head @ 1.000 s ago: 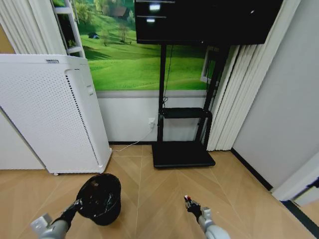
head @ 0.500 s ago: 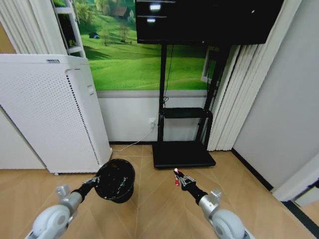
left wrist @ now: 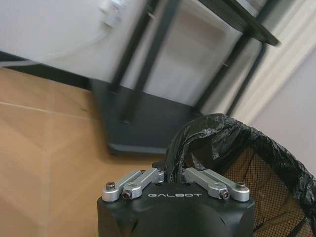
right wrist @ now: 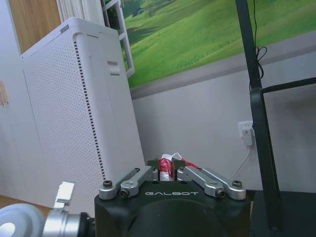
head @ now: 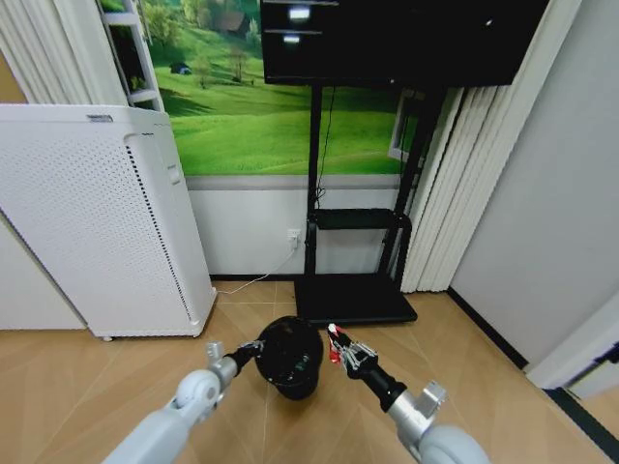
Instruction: Pick up the trash bin and place the garbage on the floor into it.
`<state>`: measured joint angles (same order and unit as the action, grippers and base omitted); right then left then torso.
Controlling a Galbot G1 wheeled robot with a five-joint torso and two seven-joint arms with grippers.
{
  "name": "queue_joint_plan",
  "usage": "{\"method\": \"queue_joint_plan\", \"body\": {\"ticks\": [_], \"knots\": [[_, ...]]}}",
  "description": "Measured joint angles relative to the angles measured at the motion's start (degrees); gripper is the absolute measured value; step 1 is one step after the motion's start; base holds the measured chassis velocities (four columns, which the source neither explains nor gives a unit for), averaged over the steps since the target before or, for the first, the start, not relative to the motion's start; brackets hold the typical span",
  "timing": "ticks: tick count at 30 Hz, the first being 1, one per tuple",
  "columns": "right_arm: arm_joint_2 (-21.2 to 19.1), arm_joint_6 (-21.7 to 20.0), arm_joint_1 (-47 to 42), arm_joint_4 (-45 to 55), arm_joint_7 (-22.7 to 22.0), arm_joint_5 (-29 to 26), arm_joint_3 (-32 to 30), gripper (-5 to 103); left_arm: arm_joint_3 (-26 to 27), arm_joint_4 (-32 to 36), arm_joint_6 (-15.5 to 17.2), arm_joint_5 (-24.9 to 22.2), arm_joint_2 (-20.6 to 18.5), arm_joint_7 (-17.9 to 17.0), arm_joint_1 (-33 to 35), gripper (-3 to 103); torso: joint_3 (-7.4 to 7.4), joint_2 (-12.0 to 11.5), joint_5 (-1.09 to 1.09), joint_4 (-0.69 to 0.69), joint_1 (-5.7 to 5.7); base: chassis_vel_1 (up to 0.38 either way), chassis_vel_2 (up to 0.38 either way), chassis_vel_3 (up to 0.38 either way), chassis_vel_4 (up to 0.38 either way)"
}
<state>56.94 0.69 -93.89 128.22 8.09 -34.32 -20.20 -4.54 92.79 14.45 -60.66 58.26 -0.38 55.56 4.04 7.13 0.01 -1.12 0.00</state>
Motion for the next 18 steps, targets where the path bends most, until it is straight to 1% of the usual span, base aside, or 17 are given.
{"method": "queue_joint_plan", "body": {"ticks": [2,3,4,6,8,11,12,13,14,16,18], "knots": [[0.6,0.1,-0.3,-0.6,0.3,0.6,0.5,12,-2.4,-0.6,0.0,0.0,1.6,0.5,-1.4,7,0.00,0.0,0.01,0.00,0.00,0.000,0.000,0.000,0.000],[0.6,0.1,-0.3,-0.6,0.3,0.6,0.5,12,-2.4,-0.6,0.0,0.0,1.6,0.5,-1.4,7,0.00,0.0,0.01,0.00,0.00,0.000,0.000,0.000,0.000],[1.0,0.1,-0.6,-1.2,0.5,1.4,1.1,12,-4.3,-0.7,0.0,-0.2,2.7,0.8,-2.1,7,0.00,0.0,-0.01,0.00,0.00,0.000,0.000,0.000,0.000],[1.4,0.1,-0.8,-1.9,0.5,2.1,1.7,12,-6.0,-0.5,0.0,-0.4,3.2,1.1,-2.5,7,-0.01,0.0,0.01,0.01,0.00,0.000,0.000,0.000,0.000],[1.7,0.1,-0.8,-2.4,0.6,2.5,2.0,12,-6.6,-0.2,0.0,-0.3,3.4,1.3,-2.5,7,0.00,0.0,0.00,0.01,0.00,0.000,0.000,0.000,0.000],[2.4,0.1,-0.7,-3.7,0.9,3.3,2.5,12,-6.6,1.2,0.0,-0.3,3.6,1.3,-1.4,7,-0.01,0.0,0.00,0.01,0.00,0.000,0.000,0.000,0.000],[2.5,0.2,-0.7,-4.1,1.4,3.3,2.5,12,-6.5,1.7,0.1,-0.3,3.5,1.3,-1.0,7,-0.01,0.0,0.00,0.02,0.00,0.000,0.000,0.000,0.000],[2.6,0.5,-0.6,-4.9,2.9,3.6,2.4,10,-6.0,2.8,0.1,-0.3,3.3,1.3,-0.1,7,-0.01,0.0,-0.01,0.01,0.00,0.000,0.000,0.000,0.000],[2.6,0.5,-0.6,-4.9,2.9,3.6,2.4,10,-6.0,2.8,0.1,-0.3,3.3,1.3,-0.1,7,-0.01,0.0,-0.01,0.01,0.00,0.000,0.000,0.000,0.000],[2.8,0.6,-0.4,-5.6,3.6,3.8,2.4,20,-4.6,4.3,0.1,-0.1,2.6,1.3,1.5,7,-0.01,0.0,-0.01,0.01,0.00,0.000,0.000,0.000,0.000],[3.1,0.6,-0.3,-5.7,3.5,3.9,2.4,20,-3.8,4.9,0.2,0.0,2.4,1.3,2.3,7,-0.01,0.0,-0.01,0.01,0.00,0.000,0.000,0.000,0.000]]}}
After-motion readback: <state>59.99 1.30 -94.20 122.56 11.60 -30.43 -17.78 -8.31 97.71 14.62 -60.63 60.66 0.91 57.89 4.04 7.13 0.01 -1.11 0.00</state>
